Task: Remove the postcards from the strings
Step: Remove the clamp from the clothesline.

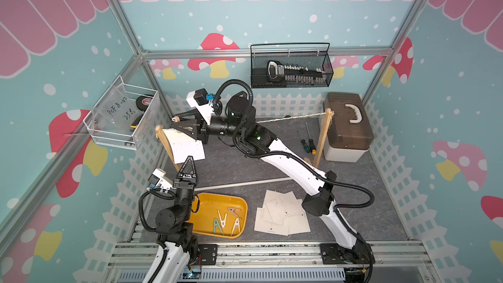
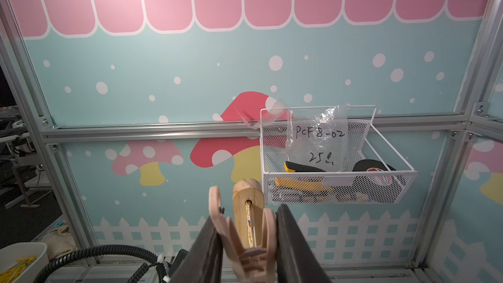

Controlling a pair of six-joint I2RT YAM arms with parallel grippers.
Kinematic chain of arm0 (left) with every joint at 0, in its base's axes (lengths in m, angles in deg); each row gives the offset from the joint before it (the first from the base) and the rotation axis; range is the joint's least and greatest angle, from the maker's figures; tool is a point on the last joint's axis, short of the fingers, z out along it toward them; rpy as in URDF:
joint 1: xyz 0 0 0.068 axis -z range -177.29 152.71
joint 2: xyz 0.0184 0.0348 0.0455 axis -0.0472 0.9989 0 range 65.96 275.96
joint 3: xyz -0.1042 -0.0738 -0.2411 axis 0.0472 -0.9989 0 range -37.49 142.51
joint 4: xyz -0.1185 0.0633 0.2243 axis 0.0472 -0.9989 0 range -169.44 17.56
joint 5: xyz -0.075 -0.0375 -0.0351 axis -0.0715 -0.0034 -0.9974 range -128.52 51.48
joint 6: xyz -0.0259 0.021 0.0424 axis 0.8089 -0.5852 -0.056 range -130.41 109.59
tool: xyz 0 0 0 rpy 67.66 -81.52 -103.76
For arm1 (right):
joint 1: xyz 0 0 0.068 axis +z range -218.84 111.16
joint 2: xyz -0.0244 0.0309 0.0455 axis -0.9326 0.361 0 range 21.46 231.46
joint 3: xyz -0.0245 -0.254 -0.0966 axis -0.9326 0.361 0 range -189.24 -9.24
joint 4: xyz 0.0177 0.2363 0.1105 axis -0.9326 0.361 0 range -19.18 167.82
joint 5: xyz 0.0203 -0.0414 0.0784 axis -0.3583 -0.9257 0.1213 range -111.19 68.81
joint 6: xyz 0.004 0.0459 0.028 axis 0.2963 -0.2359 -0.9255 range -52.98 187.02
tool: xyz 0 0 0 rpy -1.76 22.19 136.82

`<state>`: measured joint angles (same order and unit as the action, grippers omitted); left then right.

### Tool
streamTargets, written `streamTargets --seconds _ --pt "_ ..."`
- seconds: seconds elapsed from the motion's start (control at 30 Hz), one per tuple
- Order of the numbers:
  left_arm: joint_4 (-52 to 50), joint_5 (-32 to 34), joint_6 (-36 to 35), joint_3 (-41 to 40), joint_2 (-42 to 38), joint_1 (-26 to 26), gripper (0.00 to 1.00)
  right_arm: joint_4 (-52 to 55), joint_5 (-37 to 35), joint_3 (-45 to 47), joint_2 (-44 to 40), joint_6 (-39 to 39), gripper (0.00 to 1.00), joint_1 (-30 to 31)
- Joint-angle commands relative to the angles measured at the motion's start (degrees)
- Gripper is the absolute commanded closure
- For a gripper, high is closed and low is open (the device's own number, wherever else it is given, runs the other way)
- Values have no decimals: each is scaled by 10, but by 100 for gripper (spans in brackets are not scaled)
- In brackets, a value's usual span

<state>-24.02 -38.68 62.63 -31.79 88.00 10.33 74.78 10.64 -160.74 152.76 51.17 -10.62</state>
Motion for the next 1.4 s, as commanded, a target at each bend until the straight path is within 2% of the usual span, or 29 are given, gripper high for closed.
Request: streamTargets --seconds 0.0,0.27,0.47,0.9,1.07,1.2,1.37 --pt "2 5 -1 -2 -7 -1 100 -14 -2 3 10 12 73 5" --pt "2 1 -9 -3 -15 -1 100 -12 -13 2 -2 29 75 4" --pt "-11 -37 -34 8 -17 -1 100 -3 -22 2 -25 55 76 1" --pt "-144 -63 -67 12 -108 -1 100 35 -55 2 -78 99 77 -10" --pt "-196 -102 -84 34 -117 -1 100 51 -57 12 -99 106 77 -11" --pt "-315 -166 -144 92 -111 -1 100 57 -54 82 -154 133 78 -12" --pt "-490 -231 -255 191 -76 -1 100 -10 -76 301 -301 174 78 -12"
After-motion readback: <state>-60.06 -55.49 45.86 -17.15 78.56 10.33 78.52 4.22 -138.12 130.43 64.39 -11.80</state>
